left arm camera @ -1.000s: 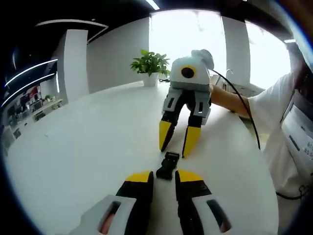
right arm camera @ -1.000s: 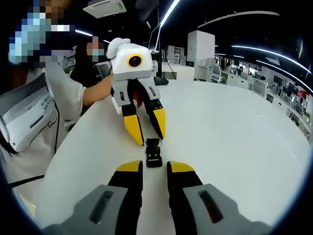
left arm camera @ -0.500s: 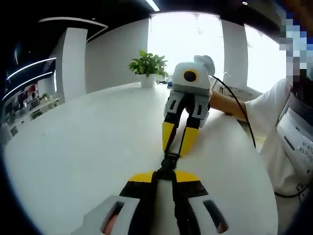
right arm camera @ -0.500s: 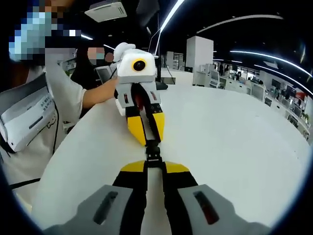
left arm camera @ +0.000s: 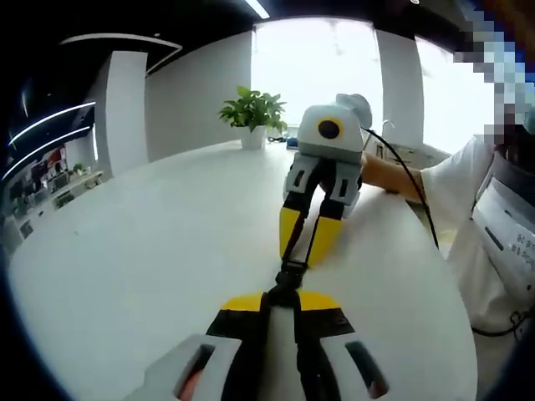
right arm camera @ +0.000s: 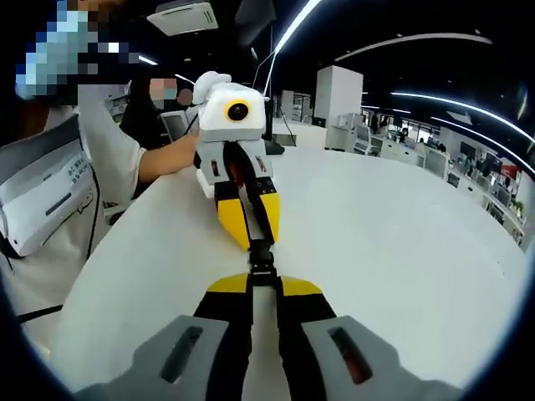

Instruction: Snap the two parts of the plastic buckle together until the buckle closes and remains connected.

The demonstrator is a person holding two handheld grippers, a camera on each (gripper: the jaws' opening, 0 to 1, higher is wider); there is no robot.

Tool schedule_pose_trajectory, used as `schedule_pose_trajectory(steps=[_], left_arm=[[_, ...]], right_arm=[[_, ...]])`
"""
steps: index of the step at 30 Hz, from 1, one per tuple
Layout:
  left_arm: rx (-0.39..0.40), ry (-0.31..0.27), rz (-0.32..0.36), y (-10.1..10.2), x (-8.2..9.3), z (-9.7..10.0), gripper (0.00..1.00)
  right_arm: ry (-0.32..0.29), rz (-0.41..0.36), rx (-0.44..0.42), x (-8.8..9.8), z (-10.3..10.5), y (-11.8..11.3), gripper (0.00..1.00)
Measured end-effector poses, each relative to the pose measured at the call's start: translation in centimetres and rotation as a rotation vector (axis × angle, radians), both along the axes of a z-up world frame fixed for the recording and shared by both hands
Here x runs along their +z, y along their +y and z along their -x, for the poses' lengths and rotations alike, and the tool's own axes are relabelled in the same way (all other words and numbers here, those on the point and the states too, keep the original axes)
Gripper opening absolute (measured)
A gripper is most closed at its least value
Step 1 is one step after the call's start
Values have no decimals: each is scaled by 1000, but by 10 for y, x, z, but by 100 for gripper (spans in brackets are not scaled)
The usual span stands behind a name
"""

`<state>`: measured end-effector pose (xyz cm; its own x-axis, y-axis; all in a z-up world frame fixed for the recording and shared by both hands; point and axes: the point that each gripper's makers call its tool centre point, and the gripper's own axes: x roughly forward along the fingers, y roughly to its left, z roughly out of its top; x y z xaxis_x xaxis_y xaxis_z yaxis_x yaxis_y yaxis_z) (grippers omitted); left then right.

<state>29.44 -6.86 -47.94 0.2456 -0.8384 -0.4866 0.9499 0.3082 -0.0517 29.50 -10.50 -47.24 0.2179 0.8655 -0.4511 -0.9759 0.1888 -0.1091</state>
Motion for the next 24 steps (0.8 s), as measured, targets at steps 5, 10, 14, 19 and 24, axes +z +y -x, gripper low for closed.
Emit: schedule_pose_trajectory(steps=[5, 10, 14, 19, 24], left_arm=[[6, -7, -5, -3, 0, 2, 9], [31, -28, -23, -7, 0, 4, 9], [49, -42, -36, -9, 0, 4, 9], [63, -49, -39, -10, 1, 4, 9], [69, -38, -24, -9, 2, -1, 9]], right_arm=[[-3, 3, 6, 1, 4, 0, 9], [-31, 25, -20, 1, 5, -2, 9], [-54, 52, -43, 2, 4, -3, 9], [-77, 72, -70, 2, 3, -3, 9], [-52, 44, -61, 1, 0, -3, 9]])
